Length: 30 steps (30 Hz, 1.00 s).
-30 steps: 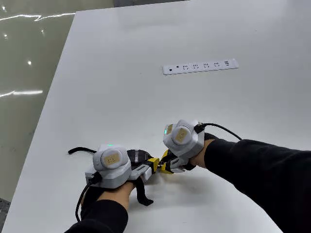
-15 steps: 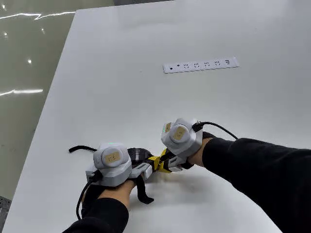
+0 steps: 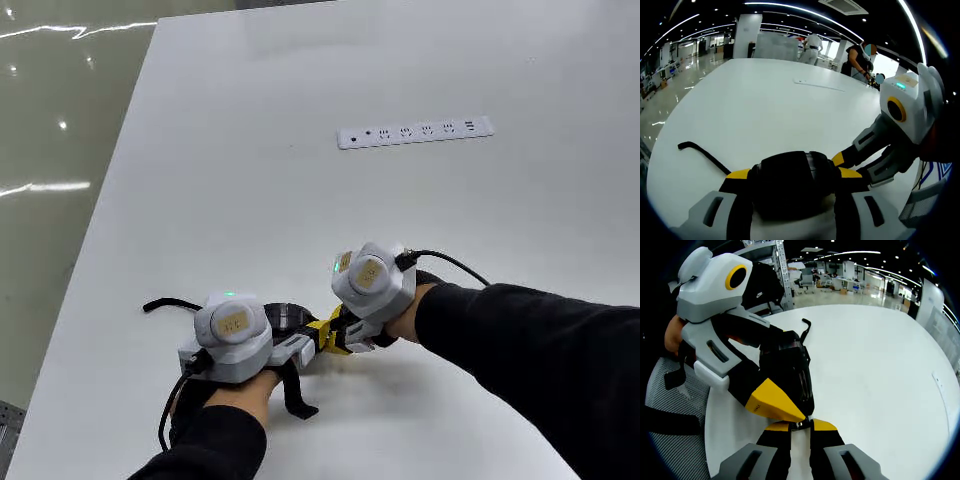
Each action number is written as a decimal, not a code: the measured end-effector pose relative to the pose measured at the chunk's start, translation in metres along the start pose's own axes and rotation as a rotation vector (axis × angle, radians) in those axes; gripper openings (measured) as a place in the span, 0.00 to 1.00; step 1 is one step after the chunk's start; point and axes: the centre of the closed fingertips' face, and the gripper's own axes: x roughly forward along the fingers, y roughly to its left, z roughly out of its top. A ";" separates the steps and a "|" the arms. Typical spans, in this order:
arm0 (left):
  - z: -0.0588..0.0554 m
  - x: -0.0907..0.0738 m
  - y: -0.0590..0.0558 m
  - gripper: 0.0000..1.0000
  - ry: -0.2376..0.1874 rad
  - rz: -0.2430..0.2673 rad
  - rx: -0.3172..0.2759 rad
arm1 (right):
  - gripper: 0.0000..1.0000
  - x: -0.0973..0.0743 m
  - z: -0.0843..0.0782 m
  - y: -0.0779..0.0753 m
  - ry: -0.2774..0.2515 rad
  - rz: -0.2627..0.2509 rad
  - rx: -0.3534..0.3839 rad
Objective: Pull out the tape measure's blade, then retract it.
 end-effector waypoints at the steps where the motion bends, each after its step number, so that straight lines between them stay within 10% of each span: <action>1: 0.000 0.000 0.000 0.61 -0.002 0.002 0.000 | 0.10 0.000 0.000 0.000 0.000 -0.001 -0.001; 30: 0.001 -0.001 -0.001 0.62 -0.007 0.008 0.009 | 0.11 -0.001 0.000 0.001 0.004 -0.019 -0.010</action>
